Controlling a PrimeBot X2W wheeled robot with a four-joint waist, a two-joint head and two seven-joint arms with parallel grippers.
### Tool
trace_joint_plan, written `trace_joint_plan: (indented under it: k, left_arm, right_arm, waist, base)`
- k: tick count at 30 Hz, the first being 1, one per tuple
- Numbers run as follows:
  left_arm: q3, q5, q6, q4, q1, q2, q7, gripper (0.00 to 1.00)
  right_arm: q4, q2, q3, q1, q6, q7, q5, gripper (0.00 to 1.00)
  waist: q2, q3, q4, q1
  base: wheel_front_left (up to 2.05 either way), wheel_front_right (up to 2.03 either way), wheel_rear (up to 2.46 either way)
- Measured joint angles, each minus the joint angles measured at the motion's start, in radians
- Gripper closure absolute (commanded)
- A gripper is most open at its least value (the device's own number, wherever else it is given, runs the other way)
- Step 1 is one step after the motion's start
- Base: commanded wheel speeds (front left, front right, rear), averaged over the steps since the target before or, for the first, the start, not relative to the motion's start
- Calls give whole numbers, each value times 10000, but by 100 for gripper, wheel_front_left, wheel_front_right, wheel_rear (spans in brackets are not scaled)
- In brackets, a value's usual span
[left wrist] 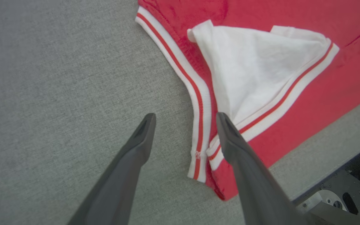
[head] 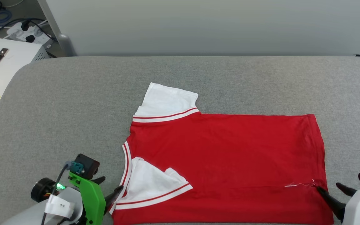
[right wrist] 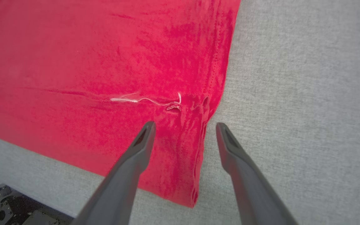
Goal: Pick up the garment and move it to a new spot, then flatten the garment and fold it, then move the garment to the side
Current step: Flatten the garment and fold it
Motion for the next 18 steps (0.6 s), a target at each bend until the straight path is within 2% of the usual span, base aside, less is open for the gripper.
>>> trace_joint_plan:
  k: [4,12,15,18]
  left_arm:
    - [337,410,543,-339,-2,355,-792,0]
    - [1267,1072,1755,-546,-542,435,-2270,0]
    - [1553,1152,1902,-431,-1016,276,-2502,0]
    - [1689,1244,1856,-165,-1565,59,-2571,0]
  right_arm:
    - [-560,318,-851,31,0,-732,-612,0]
    - [-2029,1824,-2462,13,-2,-2215,-2462,0]
    - [-2456,2372,-2757,-22,-2,-2679,-3152,0]
    - [-2801,2846,-2869,-75,-2,-2978,-3670,0]
  waist:
    - [0,-233,-2,0]
    - [0,-299,-93,0]
    - [0,-239,-172,0]
    - [0,-128,-290,0]
  base:
    - [0,0,0]
    - [0,0,0]
    - [0,0,0]
    - [0,0,0]
